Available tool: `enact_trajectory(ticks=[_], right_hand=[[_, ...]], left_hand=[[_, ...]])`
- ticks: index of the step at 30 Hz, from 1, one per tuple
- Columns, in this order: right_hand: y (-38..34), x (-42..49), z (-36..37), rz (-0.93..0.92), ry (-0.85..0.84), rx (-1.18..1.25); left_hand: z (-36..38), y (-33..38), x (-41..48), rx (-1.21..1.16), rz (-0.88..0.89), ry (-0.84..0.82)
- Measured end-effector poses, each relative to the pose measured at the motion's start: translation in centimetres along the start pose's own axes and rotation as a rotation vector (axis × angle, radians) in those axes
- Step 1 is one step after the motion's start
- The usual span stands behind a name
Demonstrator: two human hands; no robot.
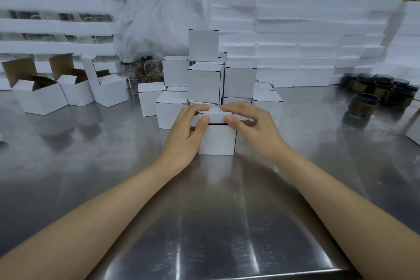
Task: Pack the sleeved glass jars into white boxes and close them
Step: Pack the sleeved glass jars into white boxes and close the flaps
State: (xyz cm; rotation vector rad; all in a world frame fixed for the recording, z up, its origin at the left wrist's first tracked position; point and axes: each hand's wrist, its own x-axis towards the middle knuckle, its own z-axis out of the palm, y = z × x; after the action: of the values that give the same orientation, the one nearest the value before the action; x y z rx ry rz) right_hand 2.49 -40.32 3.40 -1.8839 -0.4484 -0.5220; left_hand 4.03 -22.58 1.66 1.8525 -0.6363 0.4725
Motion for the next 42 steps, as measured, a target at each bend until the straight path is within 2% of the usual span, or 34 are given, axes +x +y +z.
enact_trajectory(ticks=[6,15,20,23,27,31,35,42], right_hand=[[0.5,0.3,-0.7,0.059,-0.103,-0.015],[0.6,0.5,-0.5,0.076,-0.212,-0.085],[0.3,1.1,-2.3,0.060,-0.251,-0.270],[0.8,1.4,-3.8,0.049,-0.225,-0.389],[1.8,1.6,-5.1,0.012,-0.145,-0.558],[2.9,1.7,-4.8,-0.039,-0.096,-0.661],[3.9,1.6,-4.2,0.008,-0.114,-0.698],[4.7,1.5,-2.6,0.013,-0.046,-0.688]], left_hand=[[-0.4,-0.4,0.4,-0.054,-0.087,-0.025],[-0.3,-0.3,0.8,-0.292,-0.239,-0.097],[0.5,-0.5,0.2,-0.347,-0.238,-0.146],[0.9,-0.7,0.0,-0.320,-0.268,-0.170],[0.8,-1.1,0.1,-0.276,-0.347,-0.094],[0.7,-1.0,0.2,-0.247,-0.380,-0.087],[0.7,-0.8,0.1,-0.211,-0.380,-0.095],[0.9,-1.1,0.1,-0.163,-0.331,-0.098]])
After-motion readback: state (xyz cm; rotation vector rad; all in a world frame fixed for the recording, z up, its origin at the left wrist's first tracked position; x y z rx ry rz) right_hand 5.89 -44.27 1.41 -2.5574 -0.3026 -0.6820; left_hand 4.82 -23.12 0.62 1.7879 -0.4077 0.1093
